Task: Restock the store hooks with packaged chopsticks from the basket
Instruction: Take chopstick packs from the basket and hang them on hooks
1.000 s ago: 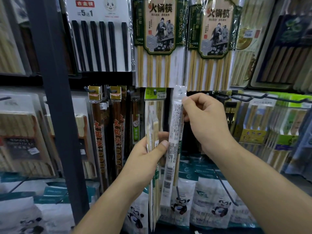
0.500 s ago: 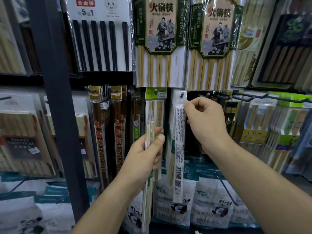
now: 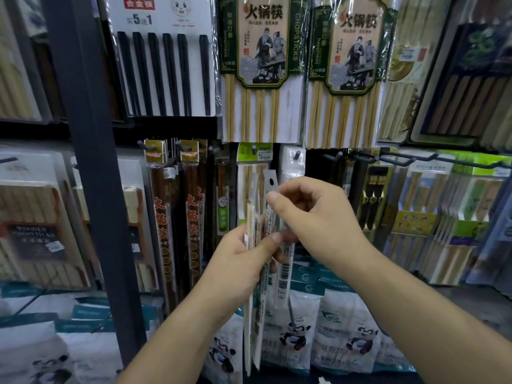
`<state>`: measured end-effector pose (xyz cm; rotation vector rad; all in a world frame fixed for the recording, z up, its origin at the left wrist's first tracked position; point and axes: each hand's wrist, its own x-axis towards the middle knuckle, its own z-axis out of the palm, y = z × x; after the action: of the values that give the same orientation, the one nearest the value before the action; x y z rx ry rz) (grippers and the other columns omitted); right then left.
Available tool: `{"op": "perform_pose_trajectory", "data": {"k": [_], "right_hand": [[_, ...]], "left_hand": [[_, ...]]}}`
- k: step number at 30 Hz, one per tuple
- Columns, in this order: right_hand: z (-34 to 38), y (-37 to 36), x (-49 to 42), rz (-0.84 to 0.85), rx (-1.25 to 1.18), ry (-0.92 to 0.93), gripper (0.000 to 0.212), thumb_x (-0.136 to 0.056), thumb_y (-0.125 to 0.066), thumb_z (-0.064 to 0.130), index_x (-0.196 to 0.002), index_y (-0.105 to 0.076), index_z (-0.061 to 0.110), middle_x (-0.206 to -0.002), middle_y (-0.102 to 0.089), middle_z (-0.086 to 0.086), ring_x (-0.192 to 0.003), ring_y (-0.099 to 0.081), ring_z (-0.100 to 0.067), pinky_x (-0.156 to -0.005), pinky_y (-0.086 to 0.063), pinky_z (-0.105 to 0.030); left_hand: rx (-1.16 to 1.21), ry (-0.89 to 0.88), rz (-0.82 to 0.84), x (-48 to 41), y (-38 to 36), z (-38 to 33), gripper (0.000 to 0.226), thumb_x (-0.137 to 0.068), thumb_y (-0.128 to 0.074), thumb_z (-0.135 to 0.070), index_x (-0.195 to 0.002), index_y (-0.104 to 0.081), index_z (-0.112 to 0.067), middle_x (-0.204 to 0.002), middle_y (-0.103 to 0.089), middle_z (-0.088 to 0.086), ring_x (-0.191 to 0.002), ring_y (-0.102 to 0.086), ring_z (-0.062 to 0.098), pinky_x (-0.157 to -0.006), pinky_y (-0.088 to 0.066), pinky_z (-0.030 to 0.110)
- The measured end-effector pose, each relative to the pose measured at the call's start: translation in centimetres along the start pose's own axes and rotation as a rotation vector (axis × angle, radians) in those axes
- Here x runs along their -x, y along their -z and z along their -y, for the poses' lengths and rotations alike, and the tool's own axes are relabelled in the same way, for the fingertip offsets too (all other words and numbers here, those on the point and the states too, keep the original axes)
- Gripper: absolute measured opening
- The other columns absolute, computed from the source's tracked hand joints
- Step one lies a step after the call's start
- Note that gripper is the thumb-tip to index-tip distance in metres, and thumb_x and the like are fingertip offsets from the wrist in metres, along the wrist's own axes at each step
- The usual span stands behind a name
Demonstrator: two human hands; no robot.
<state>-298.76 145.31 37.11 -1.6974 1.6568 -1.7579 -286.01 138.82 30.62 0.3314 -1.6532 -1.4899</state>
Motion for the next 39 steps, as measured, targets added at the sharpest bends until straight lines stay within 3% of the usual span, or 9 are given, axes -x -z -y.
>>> {"op": "perform_pose_trajectory", "data": {"k": [4,8,14,18,23,28,30,35,39], "right_hand": [[0.1,0.3,-0.2,-0.028,0.004,-0.031,0.014,-0.095,-0.070,0.021,-0.081,-0.071,0.023,-0.067,-0.061,0.000,-0.070,-0.069,-0.026,-0.055,-0.062,-0.047],[0.3,0.8,-1.0,-0.115,0.019,0.015,0.019,-0.098,-0.065,0.020,-0.081,-0.073,0.020,-0.074,-0.064,-0.008,-0.061,-0.060,-0.005,-0.051,-0.053,-0.018],[0.6,1.6,-3.0,-0.250,-0.025,-0.069,0.023,-0.097,-0.066,0.027,-0.078,-0.075,0.016,-0.060,-0.058,0.003,-0.052,-0.049,-0.001,-0.052,-0.045,-0.011],[0.4,1.5,-3.3,-0.275,-0.069,-0.136,0.023,-0.094,-0.070,0.029,-0.080,-0.075,0.012,-0.073,-0.064,-0.013,-0.058,-0.052,-0.002,-0.064,-0.049,-0.022],[0.1,1.4,-3.4,-0.310,-0.039,-0.143,0.024,-0.094,-0.071,0.030,-0.079,-0.073,0.012,-0.076,-0.066,-0.014,-0.063,-0.054,-0.007,-0.071,-0.053,-0.030],[-0.8,1.4,-3.3,-0.332,0.022,-0.123,0.028,-0.093,-0.072,0.036,-0.078,-0.071,0.012,-0.072,-0.065,-0.011,-0.060,-0.055,-0.006,-0.064,-0.052,-0.025],[-1.2,1.4,-3.1,-0.347,0.050,-0.116,0.026,-0.092,-0.072,0.038,-0.079,-0.069,0.015,-0.071,-0.065,-0.008,-0.059,-0.055,-0.003,-0.062,-0.052,-0.024],[-1.6,1.1,-1.5,-0.344,0.067,-0.078,0.024,-0.092,-0.070,0.039,-0.077,-0.065,0.020,-0.059,-0.056,0.009,-0.054,-0.050,0.001,-0.052,-0.044,-0.016],[-1.0,0.3,-0.1,-0.164,0.063,-0.008,0.019,-0.095,-0.069,0.032,-0.077,-0.072,0.025,-0.069,-0.067,0.007,-0.061,-0.057,0.002,-0.057,-0.047,-0.012]], "left_hand": [[0.009,-0.002,0.021,0.1,-0.2,-0.1,0.020,-0.097,-0.066,-0.030,-0.109,-0.075,-0.043,-0.103,-0.079,-0.002,-0.084,-0.072,0.014,-0.075,-0.057,0.024],[0.085,0.061,-0.003,-0.2,0.2,0.0,0.027,-0.104,-0.057,-0.025,-0.128,-0.068,-0.032,-0.108,-0.079,0.004,-0.094,-0.076,0.019,-0.077,-0.061,0.028],[0.027,0.044,-0.076,-0.5,0.6,0.2,0.022,-0.105,-0.054,-0.023,-0.124,-0.064,-0.022,-0.080,-0.073,0.005,-0.063,-0.064,0.016,-0.059,-0.055,0.026],[0.007,0.054,-0.092,-0.6,0.8,0.5,0.019,-0.101,-0.059,-0.033,-0.116,-0.066,-0.026,-0.063,-0.053,0.001,-0.048,-0.044,0.012,-0.048,-0.043,0.025],[0.112,0.105,-0.076,-0.4,0.7,0.2,0.054,-0.081,-0.062,-0.056,-0.120,-0.061,-0.018,-0.063,-0.050,-0.006,-0.049,-0.039,0.010,-0.048,-0.040,0.024],[0.212,0.158,-0.085,-0.3,0.5,0.0,0.017,-0.105,-0.054,-0.025,-0.103,-0.071,-0.022,-0.074,-0.059,0.009,-0.053,-0.049,0.015,-0.053,-0.047,0.030],[0.190,0.163,-0.086,-0.3,0.6,0.0,0.031,-0.105,-0.051,-0.014,-0.086,-0.074,-0.024,-0.076,-0.059,0.013,-0.056,-0.053,0.017,-0.057,-0.050,0.034],[0.224,0.124,-0.063,-0.4,0.3,-0.2,0.021,-0.105,-0.052,-0.008,-0.119,-0.067,-0.013,-0.079,-0.065,0.006,-0.066,-0.064,0.018,-0.065,-0.060,0.036],[0.210,0.084,-0.020,-0.2,0.1,-0.3,0.018,-0.102,-0.056,-0.007,-0.112,-0.071,-0.005,-0.082,-0.070,0.009,-0.071,-0.070,0.022,-0.069,-0.063,0.038]]}}
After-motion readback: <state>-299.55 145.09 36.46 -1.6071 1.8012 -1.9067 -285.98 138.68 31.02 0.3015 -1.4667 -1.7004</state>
